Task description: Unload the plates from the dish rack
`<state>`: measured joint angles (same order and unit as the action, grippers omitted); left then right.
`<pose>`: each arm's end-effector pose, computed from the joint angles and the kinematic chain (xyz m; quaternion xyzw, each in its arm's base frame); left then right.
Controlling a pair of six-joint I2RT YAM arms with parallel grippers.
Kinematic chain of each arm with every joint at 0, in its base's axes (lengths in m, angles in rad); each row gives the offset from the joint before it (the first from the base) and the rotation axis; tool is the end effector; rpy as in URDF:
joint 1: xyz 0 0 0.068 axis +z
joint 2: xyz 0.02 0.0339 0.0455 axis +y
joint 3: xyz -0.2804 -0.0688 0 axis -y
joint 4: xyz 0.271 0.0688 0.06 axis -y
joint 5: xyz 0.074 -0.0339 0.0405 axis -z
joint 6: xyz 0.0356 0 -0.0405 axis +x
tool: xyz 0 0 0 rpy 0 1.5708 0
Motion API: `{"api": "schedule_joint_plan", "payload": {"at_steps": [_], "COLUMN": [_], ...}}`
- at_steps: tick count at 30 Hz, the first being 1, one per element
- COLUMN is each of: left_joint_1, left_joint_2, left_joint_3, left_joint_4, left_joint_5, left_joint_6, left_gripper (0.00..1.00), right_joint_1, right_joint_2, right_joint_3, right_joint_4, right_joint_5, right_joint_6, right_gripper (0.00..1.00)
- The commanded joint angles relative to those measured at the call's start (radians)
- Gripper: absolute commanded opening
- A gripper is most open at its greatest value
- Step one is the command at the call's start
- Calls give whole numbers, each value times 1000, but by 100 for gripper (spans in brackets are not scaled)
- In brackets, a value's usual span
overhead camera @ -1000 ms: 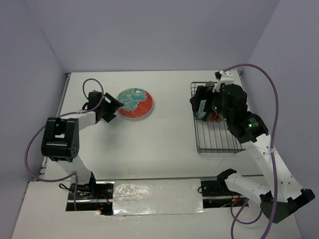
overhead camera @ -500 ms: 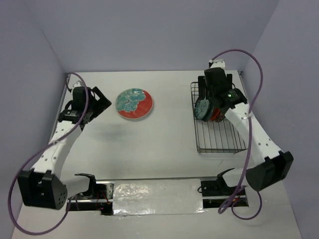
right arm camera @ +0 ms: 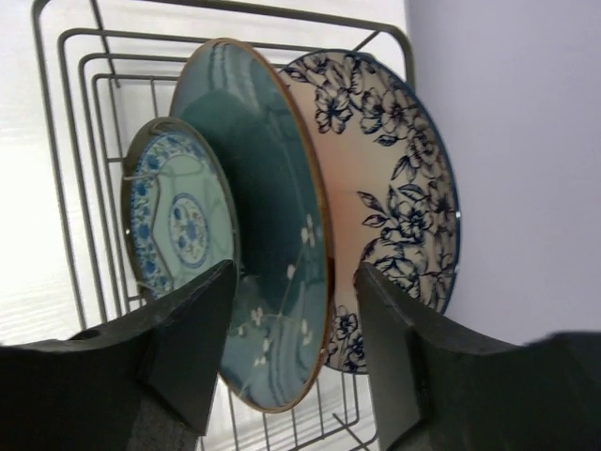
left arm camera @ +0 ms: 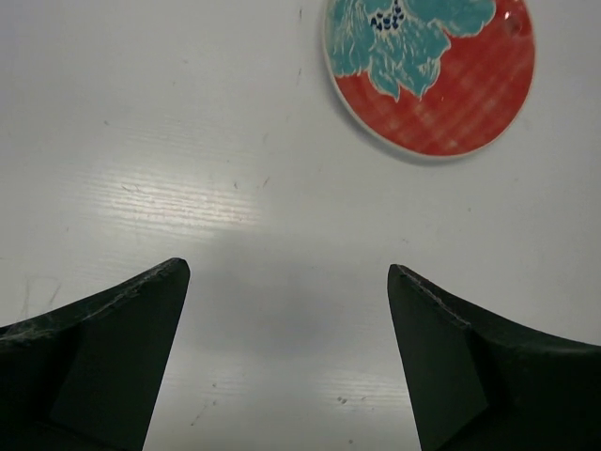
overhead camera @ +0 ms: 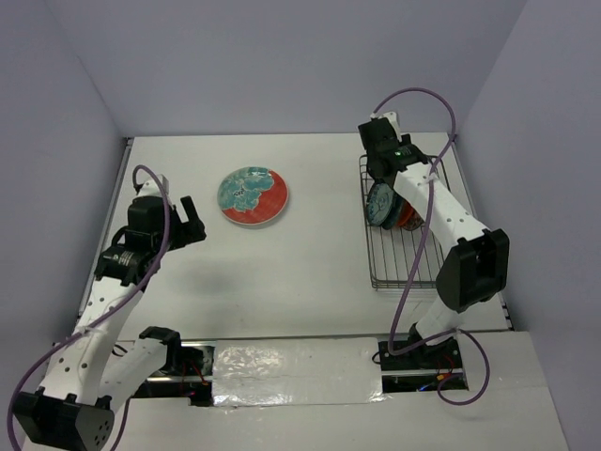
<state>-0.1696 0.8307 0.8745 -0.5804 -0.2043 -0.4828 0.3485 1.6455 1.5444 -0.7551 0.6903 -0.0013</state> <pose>0.1910 -0.0254 0.3367 -0.1847 0.8463 -0.0736 0.4943 0.3678 0.1095 0.3488 -0.0369 0.8887 -0.2554 0.3789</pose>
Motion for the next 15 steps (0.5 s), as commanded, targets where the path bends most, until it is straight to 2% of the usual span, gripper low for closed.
{"api": "schedule_joint_plan", "payload": {"at_steps": [1, 9, 15], "left_joint_1": [-10, -11, -13], "left_joint_2": [13, -12, 1], "left_joint_3": [4, -5, -2], "left_joint_4": [24, 30, 28], "left_joint_5": [32, 45, 54], "left_joint_6": [59, 62, 67], "left_gripper": [100, 100, 99], "right_joint_1": [-22, -43, -46], "right_joint_2": [2, 63, 59], "right_joint_3": [2, -24, -13], "right_joint_4": [42, 60, 56], "right_joint_5": [57, 77, 87], "right_joint_6": [-39, -49, -45], "right_gripper": [60, 44, 22]}}
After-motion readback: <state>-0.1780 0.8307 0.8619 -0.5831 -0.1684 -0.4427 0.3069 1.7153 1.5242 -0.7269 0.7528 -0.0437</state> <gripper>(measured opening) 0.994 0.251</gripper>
